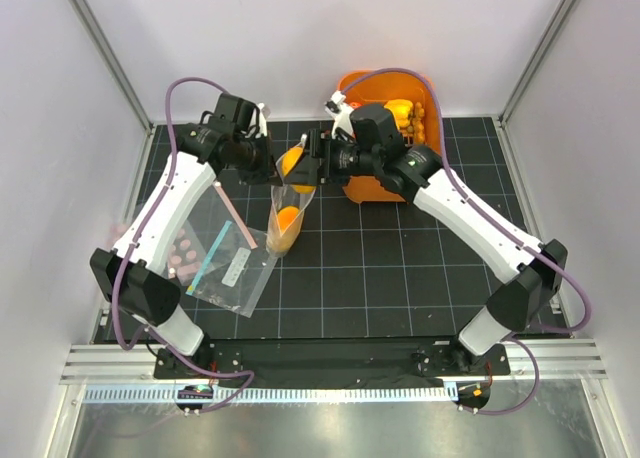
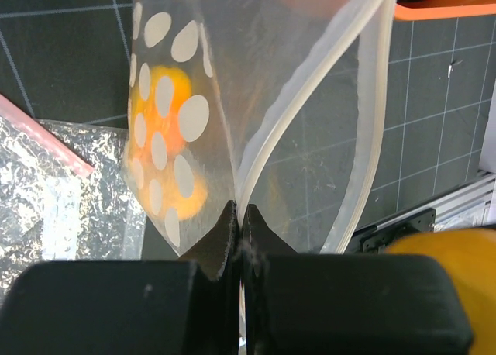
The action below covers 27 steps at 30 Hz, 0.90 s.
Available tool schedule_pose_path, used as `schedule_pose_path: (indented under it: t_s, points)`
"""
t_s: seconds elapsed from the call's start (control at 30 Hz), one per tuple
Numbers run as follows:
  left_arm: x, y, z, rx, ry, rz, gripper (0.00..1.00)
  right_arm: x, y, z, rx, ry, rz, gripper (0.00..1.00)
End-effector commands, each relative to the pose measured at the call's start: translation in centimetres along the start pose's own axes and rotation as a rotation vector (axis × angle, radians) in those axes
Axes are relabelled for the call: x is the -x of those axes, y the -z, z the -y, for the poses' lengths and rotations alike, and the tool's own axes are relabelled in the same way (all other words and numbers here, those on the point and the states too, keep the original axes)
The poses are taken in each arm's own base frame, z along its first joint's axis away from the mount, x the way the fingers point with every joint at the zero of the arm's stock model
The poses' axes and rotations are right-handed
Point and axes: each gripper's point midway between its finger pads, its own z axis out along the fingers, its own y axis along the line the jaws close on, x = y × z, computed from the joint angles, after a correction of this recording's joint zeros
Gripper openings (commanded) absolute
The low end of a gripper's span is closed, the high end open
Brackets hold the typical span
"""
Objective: Place the food in the zip-top bag and seal the zipper
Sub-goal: Place the fake fruit in the zipper food storage bag.
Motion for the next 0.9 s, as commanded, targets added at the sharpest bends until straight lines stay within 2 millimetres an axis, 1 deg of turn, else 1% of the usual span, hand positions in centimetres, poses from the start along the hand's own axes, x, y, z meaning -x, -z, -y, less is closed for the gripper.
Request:
schedule_pose_path:
  t_s: [0.0, 0.03, 0.07, 0.13, 0.17, 0.2, 0.23, 0.27, 0.3, 0.33, 0.37, 0.43, 0.47, 0.53, 0.6, 0.67, 0.7, 0.77, 0.8, 0.87]
  points:
    - [1.8, 1.2, 1.7, -0.062, -0.01, 0.07, 0.0, 0.0, -1.3, 0.6, -0.03, -0.06, 0.001, 0.5]
    - [1.7, 1.2, 1.7, -0.062, -0.009, 0.068, 0.0, 0.0, -2.1, 1.1, -0.041, -0.065, -0.008, 0.5]
    - [1.7, 1.1, 1.6, -0.062, -0.009, 0.067, 0.0, -0.1, -2.3, 1.2, -0.042, -0.069, -0.017, 0.5]
    - [1.5, 0.9, 1.8, -0.079, -0.014, 0.061, 0.0, -0.6, -3.5, 2.0, -0.057, -0.089, -0.041, 0.51]
    - [1.4, 0.8, 2.0, -0.089, -0.016, 0.057, 0.0, -0.5, -3.8, 2.3, -0.064, -0.094, -0.043, 0.52]
    - [1.5, 0.5, 2.1, -0.096, -0.018, 0.055, 0.0, -0.9, -4.1, 2.9, -0.089, -0.102, -0.058, 0.54]
    - [1.5, 0.5, 2.3, -0.113, -0.024, 0.051, 0.0, -0.6, -4.2, 2.8, -0.095, -0.095, -0.056, 0.57]
    - [1.5, 0.4, 2.5, -0.119, -0.024, 0.045, 0.0, -0.8, -4.7, 3.5, -0.115, -0.095, -0.068, 0.63]
    - [1.6, 0.3, 2.6, -0.123, -0.026, 0.043, 0.0, -0.9, -4.9, 3.7, -0.123, -0.079, -0.08, 0.66]
    - [1.6, 0.0, 2.7, -0.128, -0.023, 0.033, 0.0, -0.4, -4.8, 3.4, -0.122, -0.07, -0.072, 0.68]
    - [1.4, 0.0, 2.9, -0.143, -0.026, 0.022, 0.0, -0.4, -5.1, 3.7, -0.137, -0.066, -0.074, 0.71]
    - [1.5, 0.2, 3.0, -0.149, -0.03, 0.026, 0.0, 0.0, -5.1, 3.7, -0.143, -0.061, -0.069, 0.75]
    - [1.5, 0.2, 2.9, -0.143, -0.037, 0.032, 0.0, 0.0, -5.2, 3.8, -0.147, -0.062, -0.069, 0.8]
    - [1.7, 0.3, 2.8, -0.136, -0.041, 0.043, 0.0, -0.1, -5.3, 4.1, -0.154, -0.065, -0.076, 0.85]
    - [1.6, 0.3, 2.8, -0.138, -0.04, 0.039, 0.0, -0.2, -5.3, 4.3, -0.166, -0.065, -0.075, 0.96]
    - [1.7, 0.4, 3.0, -0.145, -0.04, 0.038, 0.0, 0.0, -5.0, 4.4, -0.175, -0.047, -0.065, 1.0]
    - [1.7, 0.3, 3.0, -0.144, -0.036, 0.037, 0.0, 0.1, -4.8, 4.5, -0.185, -0.04, -0.056, 1.0]
    - [1.8, 0.5, 3.1, -0.147, -0.035, 0.041, 0.0, 0.7, -4.3, 4.0, -0.179, -0.008, -0.043, 1.0]
    - [1.9, 0.6, 3.2, -0.151, -0.035, 0.045, 0.0, 0.7, -4.0, 4.2, -0.193, -0.004, -0.048, 1.0]
    - [2.1, 0.7, 3.4, -0.155, -0.031, 0.05, 0.0, 1.4, -3.6, 4.1, -0.211, 0.021, -0.031, 0.99]
